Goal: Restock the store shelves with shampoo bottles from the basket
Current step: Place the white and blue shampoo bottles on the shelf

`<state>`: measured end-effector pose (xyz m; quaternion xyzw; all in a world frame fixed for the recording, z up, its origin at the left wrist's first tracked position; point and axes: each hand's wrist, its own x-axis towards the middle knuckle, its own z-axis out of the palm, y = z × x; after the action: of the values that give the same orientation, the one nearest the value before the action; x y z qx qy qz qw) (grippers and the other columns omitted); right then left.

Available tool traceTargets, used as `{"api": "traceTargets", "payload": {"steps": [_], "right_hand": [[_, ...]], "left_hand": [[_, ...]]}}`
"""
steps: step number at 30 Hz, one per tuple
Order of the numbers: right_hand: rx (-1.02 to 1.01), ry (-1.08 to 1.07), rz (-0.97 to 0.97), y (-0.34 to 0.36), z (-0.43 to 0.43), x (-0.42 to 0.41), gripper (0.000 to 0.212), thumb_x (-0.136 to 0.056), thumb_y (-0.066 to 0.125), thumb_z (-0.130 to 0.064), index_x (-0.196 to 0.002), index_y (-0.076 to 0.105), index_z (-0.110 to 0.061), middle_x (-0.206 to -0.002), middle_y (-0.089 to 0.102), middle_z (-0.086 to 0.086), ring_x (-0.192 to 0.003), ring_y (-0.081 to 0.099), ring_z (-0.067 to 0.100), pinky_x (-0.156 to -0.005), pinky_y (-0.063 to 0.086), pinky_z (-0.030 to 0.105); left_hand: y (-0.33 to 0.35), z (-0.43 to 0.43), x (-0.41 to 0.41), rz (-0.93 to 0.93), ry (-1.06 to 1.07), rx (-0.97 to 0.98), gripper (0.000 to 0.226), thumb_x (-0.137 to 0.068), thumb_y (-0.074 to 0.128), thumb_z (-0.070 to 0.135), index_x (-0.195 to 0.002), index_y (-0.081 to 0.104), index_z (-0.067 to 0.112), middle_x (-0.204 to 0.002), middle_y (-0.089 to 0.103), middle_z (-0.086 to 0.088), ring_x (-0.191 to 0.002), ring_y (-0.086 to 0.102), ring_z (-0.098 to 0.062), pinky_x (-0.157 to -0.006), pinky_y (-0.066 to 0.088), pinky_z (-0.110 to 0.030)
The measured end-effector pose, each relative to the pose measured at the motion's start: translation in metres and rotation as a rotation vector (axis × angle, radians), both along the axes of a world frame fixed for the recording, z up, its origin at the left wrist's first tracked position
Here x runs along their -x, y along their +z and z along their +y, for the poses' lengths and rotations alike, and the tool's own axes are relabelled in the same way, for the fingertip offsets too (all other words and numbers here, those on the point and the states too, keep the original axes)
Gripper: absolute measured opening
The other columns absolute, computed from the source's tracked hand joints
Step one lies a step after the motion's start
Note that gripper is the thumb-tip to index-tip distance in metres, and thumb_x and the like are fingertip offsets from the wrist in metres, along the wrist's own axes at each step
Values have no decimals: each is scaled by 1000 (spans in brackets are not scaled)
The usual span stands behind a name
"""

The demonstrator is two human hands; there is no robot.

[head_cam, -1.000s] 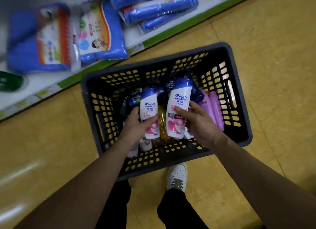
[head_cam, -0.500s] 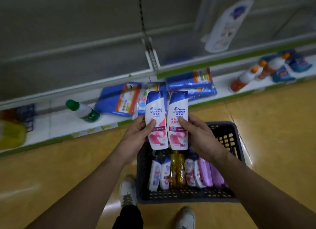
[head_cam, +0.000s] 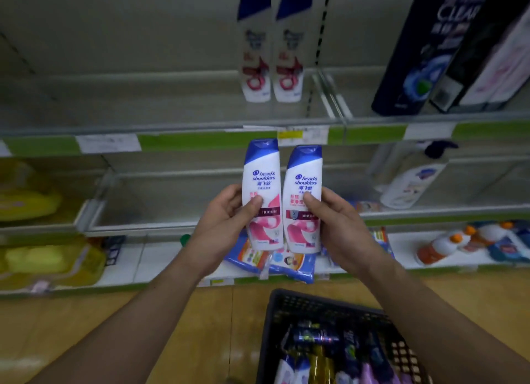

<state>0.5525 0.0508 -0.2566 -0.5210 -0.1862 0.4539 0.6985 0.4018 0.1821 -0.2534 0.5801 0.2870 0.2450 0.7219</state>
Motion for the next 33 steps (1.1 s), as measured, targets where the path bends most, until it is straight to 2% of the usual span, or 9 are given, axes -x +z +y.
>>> {"api": "traceTargets", "payload": {"steps": [3,9,11,15,18,21,24,28,33], "right_hand": [[-50,44,-30,37,22,-4,43,-89,64,-22,-127,60,-4,-117,73,14,-101,72,28,-83,60,39],[-123,21,-77,91,66,-13,49,-83,66,-20,-128,60,-2,-115,73,15,-95,73,22,-84,60,35],[-138,-11,-92,102,77,-17,51,-82,67,-19,-129,59,-1,-112,74,14,-90,73,20,-81,60,33],[-158,-92,-141,121,92,-31,34,-91,64,-12,-123,55,-8,-101,77,7,-85,74,15,-73,60,29],[-171,-142,-212,129,101,-44,29,-92,63,-11,-120,56,-10,-105,76,5,-91,74,15,-76,58,29],[-171,-224,-313,133,110,-55,39,-88,68,-13,-125,57,-8,-108,74,3,-100,71,18,-82,56,31],[-137,-270,-421,136,114,-63,39,-92,68,-10,-128,56,-4,-110,71,4,-98,71,14,-78,57,26],[-85,-304,-535,134,117,-72,38,-93,67,-10,-130,57,-3,-108,73,4,-93,72,9,-76,56,20],[-31,-300,-579,119,122,-78,35,-94,66,-9,-128,59,-4,-109,73,8,-90,71,8,-68,54,16]], "left_hand": [[35,21,-2,-53,12,-60,35,-78,67,21,-113,61,17,-110,75,-3,-94,73,-13,-71,58,-22],[86,68,-5,-104,58,-169,47,-75,68,23,-120,59,13,-116,72,-5,-103,71,-18,-79,59,-26],[98,84,-6,-122,72,-196,42,-78,67,24,-119,59,16,-114,73,-1,-102,71,-14,-80,58,-24],[114,110,-20,-169,102,-235,28,-92,61,7,-118,56,17,-111,71,6,-97,70,-3,-79,54,-18],[119,122,-39,-165,85,-298,32,-94,61,5,-121,54,19,-110,71,9,-99,69,-1,-81,54,-17],[117,127,-57,-146,81,-362,29,-94,63,6,-116,55,23,-108,71,9,-97,69,1,-81,54,-17],[111,132,-71,-110,98,-467,29,-93,67,10,-112,57,29,-110,70,8,-100,68,-6,-85,55,-22],[101,139,-84,-83,82,-522,35,-91,71,13,-123,59,24,-118,71,3,-108,68,-17,-93,56,-34],[96,137,-92,-71,80,-534,40,-91,71,13,-128,60,19,-118,71,4,-108,68,-13,-90,56,-27]]}}
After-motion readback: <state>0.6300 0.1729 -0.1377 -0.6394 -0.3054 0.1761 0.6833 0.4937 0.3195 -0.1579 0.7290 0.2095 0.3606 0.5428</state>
